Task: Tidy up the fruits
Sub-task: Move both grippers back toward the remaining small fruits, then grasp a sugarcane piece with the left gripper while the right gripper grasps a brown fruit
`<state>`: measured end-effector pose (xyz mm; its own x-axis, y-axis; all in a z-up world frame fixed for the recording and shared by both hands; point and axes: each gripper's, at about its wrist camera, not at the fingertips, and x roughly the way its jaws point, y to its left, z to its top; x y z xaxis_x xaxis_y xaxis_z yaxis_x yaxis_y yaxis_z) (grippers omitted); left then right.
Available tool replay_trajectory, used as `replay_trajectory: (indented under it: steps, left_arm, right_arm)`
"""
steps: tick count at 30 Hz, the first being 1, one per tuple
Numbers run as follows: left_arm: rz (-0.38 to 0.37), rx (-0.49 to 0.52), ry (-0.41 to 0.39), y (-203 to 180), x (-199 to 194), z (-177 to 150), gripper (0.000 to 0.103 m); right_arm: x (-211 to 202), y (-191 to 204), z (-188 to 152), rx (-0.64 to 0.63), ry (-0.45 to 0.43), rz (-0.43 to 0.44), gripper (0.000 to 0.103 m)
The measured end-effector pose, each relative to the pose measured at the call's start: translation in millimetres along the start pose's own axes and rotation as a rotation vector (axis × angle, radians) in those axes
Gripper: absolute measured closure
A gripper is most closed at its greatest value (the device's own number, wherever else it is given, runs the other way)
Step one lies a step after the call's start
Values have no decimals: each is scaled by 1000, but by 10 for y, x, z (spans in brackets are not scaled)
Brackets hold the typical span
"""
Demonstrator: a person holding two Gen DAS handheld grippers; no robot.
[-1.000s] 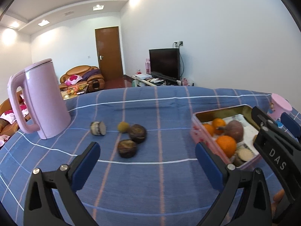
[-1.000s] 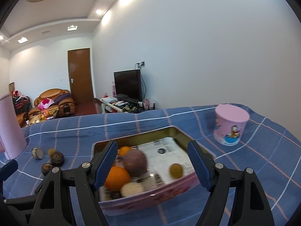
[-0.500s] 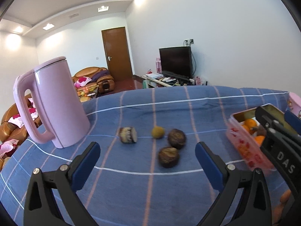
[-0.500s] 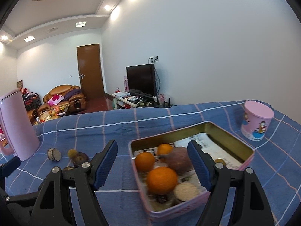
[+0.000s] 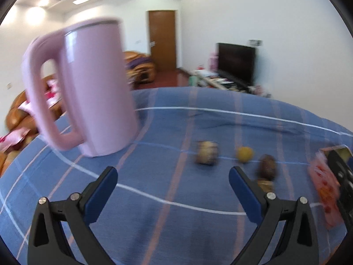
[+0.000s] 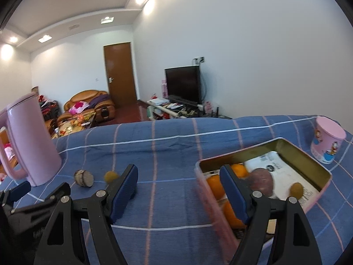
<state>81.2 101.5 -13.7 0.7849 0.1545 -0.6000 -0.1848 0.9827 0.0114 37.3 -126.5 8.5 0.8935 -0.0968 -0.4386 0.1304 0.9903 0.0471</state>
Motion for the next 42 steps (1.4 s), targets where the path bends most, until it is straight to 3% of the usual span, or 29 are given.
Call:
replay_trajectory:
  steps: [8, 13, 14, 16, 18, 24, 29, 35, 42]
  left_arm:
    - [94, -91, 55, 327, 135, 5, 0]
    - [98, -115, 71, 372, 183, 18, 0]
    - [95, -115, 78, 365, 196, 8, 0]
    - [92, -104, 85, 342, 207, 13, 0]
    - [95, -89, 82, 321, 210, 14, 0]
    - [97, -74, 85, 300, 213, 11, 0]
    - [84, -69, 82, 303, 217, 13, 0]
    - [39, -55, 55, 270, 191, 32, 0]
    - [-53, -13, 59, 76, 270, 106, 1]
  right_arm:
    - [304, 357, -21, -77, 137, 167, 25]
    - [572, 627, -79, -140, 283, 271, 26]
    - [639, 664, -99, -146, 319, 281, 27]
    - [788, 727, -142, -150, 395, 289, 43]
    - [919, 756, -181, -150, 457, 293, 47]
    - [954, 778, -183, -145, 447, 287, 63]
    - [904, 649, -204, -87, 437, 304, 64]
    - [448, 377, -99, 5, 168, 262, 64]
    - [319, 241, -23, 2, 55, 166, 64]
